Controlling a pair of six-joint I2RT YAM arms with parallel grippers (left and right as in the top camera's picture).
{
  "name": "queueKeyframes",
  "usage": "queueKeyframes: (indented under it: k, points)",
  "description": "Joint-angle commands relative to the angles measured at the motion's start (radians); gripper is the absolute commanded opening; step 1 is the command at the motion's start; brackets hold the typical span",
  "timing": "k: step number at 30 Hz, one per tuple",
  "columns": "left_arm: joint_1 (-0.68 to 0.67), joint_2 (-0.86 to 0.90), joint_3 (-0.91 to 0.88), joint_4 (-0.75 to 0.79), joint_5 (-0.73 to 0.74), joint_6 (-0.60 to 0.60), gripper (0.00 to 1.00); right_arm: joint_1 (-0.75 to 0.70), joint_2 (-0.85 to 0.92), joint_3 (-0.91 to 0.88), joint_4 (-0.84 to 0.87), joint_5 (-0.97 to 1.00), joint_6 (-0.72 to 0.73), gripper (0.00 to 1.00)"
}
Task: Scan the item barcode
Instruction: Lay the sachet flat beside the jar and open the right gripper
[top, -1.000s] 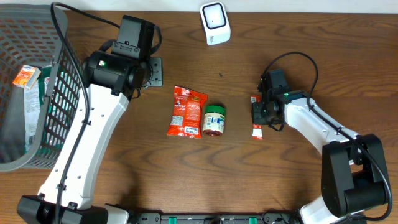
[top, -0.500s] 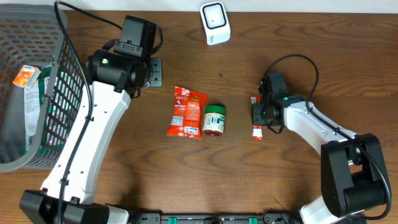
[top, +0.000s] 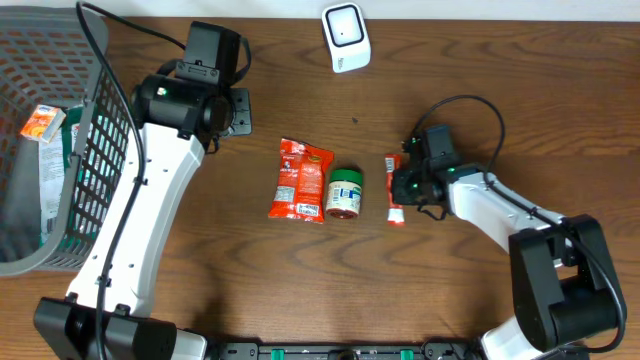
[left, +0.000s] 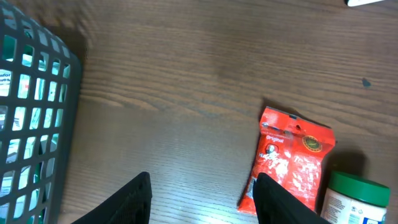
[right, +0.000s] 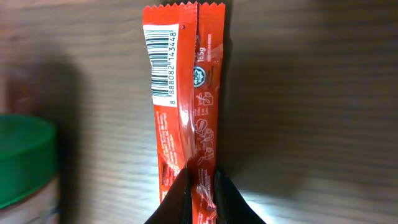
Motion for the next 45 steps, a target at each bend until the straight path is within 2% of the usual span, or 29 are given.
queueKeyframes:
  k: [1,9,16,22,29,33,38,39,40,43,45]
  points:
    - [0.002,0.007,-0.009,-0.002,-0.013,-0.014,0.53,0.065,0.009,-0.014,0.013,-0.028,0.067,0.09]
    - [0.002,0.007,-0.009,-0.003,-0.012,-0.014,0.53,0.143,0.009,-0.014,0.046,0.042,0.104,0.1]
    - [0.002,0.007,-0.009,-0.007,-0.012,-0.014,0.53,0.128,0.008,-0.014,0.053,0.083,0.128,0.1]
    - [0.002,0.007,-0.009,-0.007,-0.008,-0.014,0.53,0.115,0.008,-0.013,0.05,0.214,0.13,0.09]
    - [0.002,0.007,-0.009,-0.007,-0.008,-0.014,0.53,0.113,0.008,-0.013,0.089,0.19,0.13,0.14]
    - [0.002,0.007,-0.008,-0.008,-0.008,-0.014,0.53,0.111,-0.002,-0.003,0.092,0.177,0.115,0.22]
    - [0.003,-0.007,-0.003,-0.009,-0.006,-0.013,0.54,0.066,-0.071,0.087,-0.029,0.176,0.061,0.45]
    - [0.003,-0.009,0.002,-0.011,-0.005,-0.014,0.63,0.053,-0.084,0.112,-0.069,0.176,0.058,0.5]
    - [0.006,-0.01,0.013,-0.02,0.001,-0.013,0.66,0.036,-0.097,0.14,-0.115,0.171,0.044,0.56]
    - [0.034,-0.01,0.06,-0.055,0.078,-0.009,0.69,-0.021,-0.127,0.208,-0.233,0.142,0.0,0.68]
    - [0.066,-0.01,0.094,-0.074,0.121,-0.001,0.7,-0.058,-0.132,0.237,-0.29,0.132,-0.018,0.72]
